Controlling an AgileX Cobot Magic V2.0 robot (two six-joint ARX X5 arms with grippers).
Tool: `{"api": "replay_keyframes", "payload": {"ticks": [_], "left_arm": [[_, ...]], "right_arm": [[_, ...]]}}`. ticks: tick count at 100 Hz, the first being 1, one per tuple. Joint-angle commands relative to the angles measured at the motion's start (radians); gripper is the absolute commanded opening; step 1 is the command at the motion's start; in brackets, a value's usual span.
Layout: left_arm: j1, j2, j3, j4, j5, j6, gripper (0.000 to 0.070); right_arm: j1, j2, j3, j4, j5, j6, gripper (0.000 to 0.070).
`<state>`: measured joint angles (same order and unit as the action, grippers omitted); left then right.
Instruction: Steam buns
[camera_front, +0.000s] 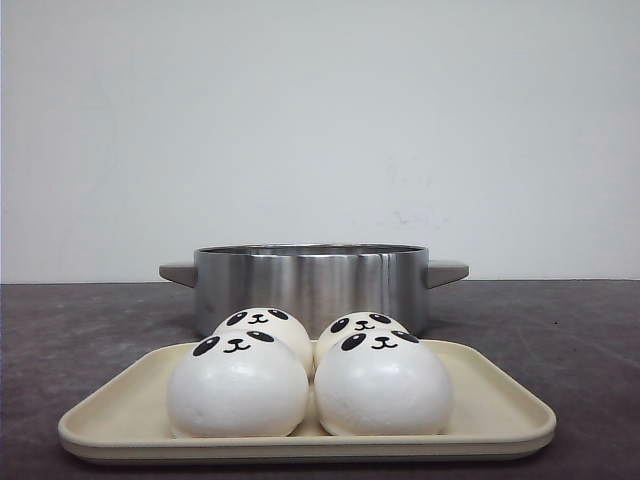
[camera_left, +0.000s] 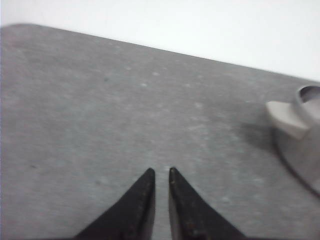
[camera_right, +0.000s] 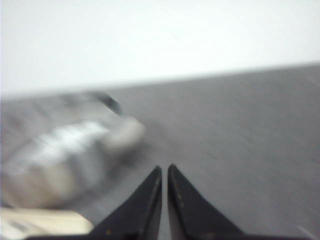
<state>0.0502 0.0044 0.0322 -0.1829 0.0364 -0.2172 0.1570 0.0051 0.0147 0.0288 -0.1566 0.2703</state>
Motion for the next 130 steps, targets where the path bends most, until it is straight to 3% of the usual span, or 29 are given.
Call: {"api": "replay_keyframes", "payload": {"ticks": [1, 6, 14, 22, 43, 59, 70, 74, 79, 82, 88, 91, 93, 107, 130], "left_arm": [[0.002, -0.001, -0.004, -0.01, 0.066, -0.159, 0.0], [0.002, -0.001, 0.014, -0.006, 0.14, -0.216, 0.0], [0.002, 0.0, 0.05, 0.056, 0.22, -0.27, 0.0004], [0.002, 0.008, 0.12, 0.073, 0.262, -0.275, 0.0005], [0.001, 0.186, 0.469, -0.134, 0.263, -0.122, 0.0005], [-0.013, 0.384, 0.727, -0.214, 0.264, 0.005, 0.0004], [-0.028, 0.478, 0.837, -0.235, 0.267, 0.017, 0.0006], [-0.032, 0.498, 0.862, -0.238, 0.273, 0.015, 0.0051], [-0.036, 0.513, 0.88, -0.238, 0.288, 0.013, 0.0196], [-0.037, 0.517, 0.887, -0.238, 0.302, 0.013, 0.0309], [-0.038, 0.518, 0.89, -0.239, 0.323, 0.007, 0.0518], [-0.038, 0.518, 0.89, -0.244, 0.332, -0.005, 0.0574], [-0.038, 0.518, 0.89, -0.248, 0.335, -0.013, 0.0585], [-0.039, 0.518, 0.89, -0.282, 0.357, -0.042, 0.0586], [-0.056, 0.517, 0.89, -0.327, 0.357, -0.068, 0.0585]], "right_arm": [[0.002, -0.002, 0.004, 0.093, -0.032, 0.1, 0.0007], [0.003, -0.001, 0.028, 0.084, -0.038, 0.116, 0.0006], [0.002, 0.0, 0.115, -0.049, -0.025, 0.114, 0.0006], [0.002, 0.024, 0.232, -0.191, 0.016, 0.09, 0.0006], [0.003, 0.233, 0.581, -0.351, 0.017, -0.064, 0.0006], [0.003, 0.411, 0.843, -0.521, 0.018, -0.151, 0.0006], [0.002, 0.474, 0.933, -0.557, -0.013, -0.176, 0.0006], [0.003, 0.483, 0.946, -0.552, -0.046, -0.17, 0.001], [0.003, 0.489, 0.953, -0.541, -0.092, -0.153, 0.0083], [0.002, 0.491, 0.954, -0.534, -0.122, -0.139, 0.0196], [0.003, 0.491, 0.954, -0.523, -0.171, -0.108, 0.0525], [0.003, 0.491, 0.954, -0.519, -0.189, -0.09, 0.0646], [0.003, 0.492, 0.954, -0.516, -0.202, -0.079, 0.0691], [0.005, 0.522, 0.954, -0.447, -0.314, 0.011, 0.07], [0.104, 0.689, 0.962, -0.443, -0.286, 0.062, 0.0696]]}}
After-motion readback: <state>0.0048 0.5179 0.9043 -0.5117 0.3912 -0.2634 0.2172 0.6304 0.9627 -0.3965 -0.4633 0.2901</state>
